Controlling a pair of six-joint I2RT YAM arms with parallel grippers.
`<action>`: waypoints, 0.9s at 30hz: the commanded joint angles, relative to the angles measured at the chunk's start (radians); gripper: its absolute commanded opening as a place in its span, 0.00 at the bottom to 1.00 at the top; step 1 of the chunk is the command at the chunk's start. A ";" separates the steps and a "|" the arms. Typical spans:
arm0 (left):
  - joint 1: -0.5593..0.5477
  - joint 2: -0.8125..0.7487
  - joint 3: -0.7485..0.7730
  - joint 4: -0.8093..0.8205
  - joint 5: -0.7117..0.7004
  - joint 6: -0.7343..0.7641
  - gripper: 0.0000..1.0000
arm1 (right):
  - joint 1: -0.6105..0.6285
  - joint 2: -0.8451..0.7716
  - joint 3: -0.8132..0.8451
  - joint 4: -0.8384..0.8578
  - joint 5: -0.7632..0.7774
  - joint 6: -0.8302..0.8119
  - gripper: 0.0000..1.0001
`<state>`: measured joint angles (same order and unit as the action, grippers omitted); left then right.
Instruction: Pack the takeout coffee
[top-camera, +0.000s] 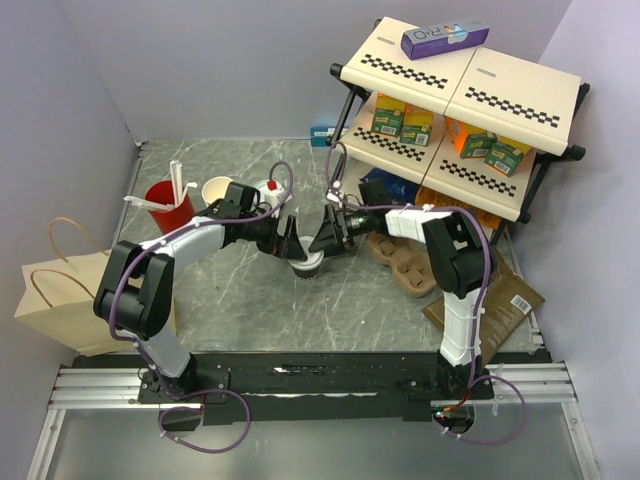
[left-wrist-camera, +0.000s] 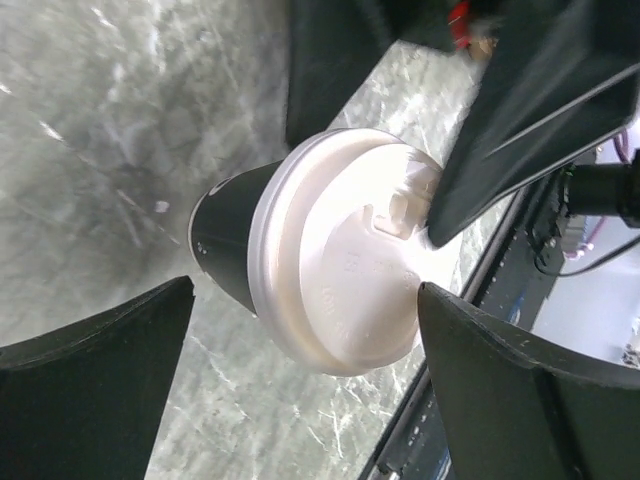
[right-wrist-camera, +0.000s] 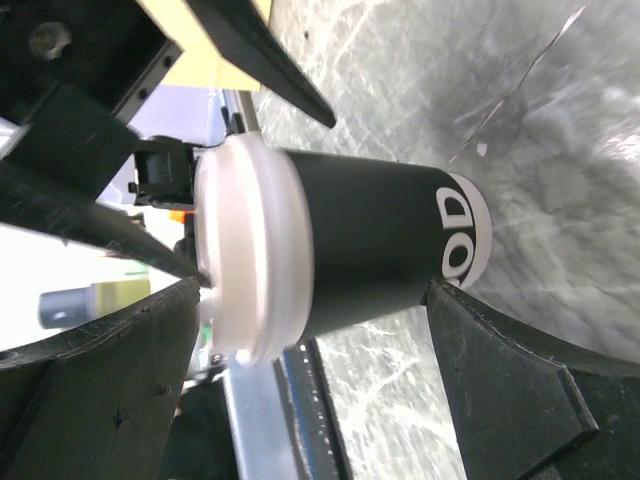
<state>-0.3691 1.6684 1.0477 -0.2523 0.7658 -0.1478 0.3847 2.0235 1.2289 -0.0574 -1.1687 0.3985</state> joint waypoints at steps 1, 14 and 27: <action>-0.001 -0.047 0.031 -0.011 -0.068 0.028 0.99 | -0.020 -0.112 0.058 -0.085 0.007 -0.136 0.99; 0.033 -0.150 0.144 -0.074 -0.028 0.079 0.99 | -0.020 -0.259 0.092 -0.410 0.178 -0.452 0.98; 0.058 -0.187 -0.055 0.045 0.328 0.054 0.01 | 0.002 -0.146 0.285 -0.332 0.024 -0.429 0.06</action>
<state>-0.3092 1.4582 1.0218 -0.2630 0.9241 -0.0746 0.3679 1.8267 1.4601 -0.4358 -1.0523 -0.0353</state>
